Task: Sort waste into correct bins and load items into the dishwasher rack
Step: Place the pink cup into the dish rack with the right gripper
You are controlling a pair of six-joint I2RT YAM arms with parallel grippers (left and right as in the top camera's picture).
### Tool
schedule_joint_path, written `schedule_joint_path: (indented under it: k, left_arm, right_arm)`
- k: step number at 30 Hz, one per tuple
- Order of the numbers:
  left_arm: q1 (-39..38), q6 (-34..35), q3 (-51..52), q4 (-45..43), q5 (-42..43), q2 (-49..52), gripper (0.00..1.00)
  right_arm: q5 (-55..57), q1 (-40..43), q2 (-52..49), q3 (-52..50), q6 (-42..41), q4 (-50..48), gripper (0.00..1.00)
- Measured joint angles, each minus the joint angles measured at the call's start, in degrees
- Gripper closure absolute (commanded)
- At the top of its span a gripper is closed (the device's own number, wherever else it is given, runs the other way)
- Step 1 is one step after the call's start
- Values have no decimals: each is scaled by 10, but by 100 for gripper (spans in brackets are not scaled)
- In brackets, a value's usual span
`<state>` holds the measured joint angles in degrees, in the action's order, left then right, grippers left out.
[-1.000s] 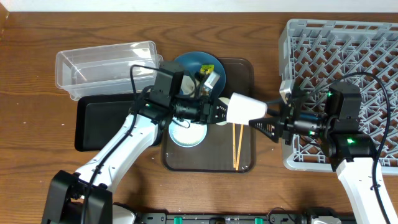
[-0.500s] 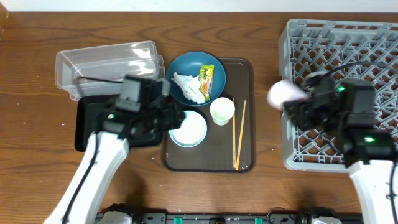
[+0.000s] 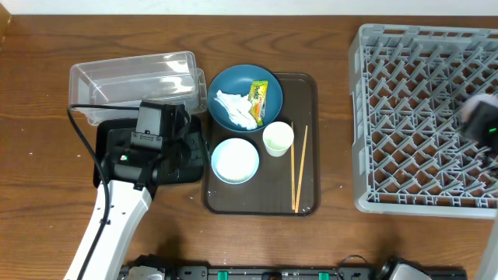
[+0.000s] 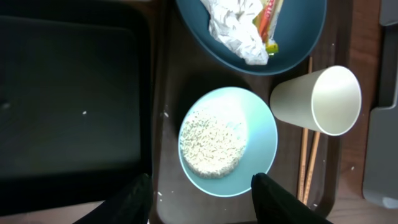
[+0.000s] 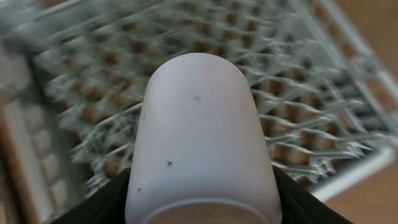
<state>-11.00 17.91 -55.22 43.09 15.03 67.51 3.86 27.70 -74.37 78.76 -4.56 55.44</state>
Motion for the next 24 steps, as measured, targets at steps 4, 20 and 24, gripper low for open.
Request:
schedule_joint_path:
  k: [4,20,24]
  left_arm:
    - [0,0,0,0,-2,0,46]
    - [0,0,0,5,-4,0,45]
    - [0,0,0,5,-4,0,46]
  right_arm:
    - [10,61,-71,54,-17,19,99]
    - [13,205,-251,75,-96,12,96]
    - [5,216,-276,75,-103,3,58]
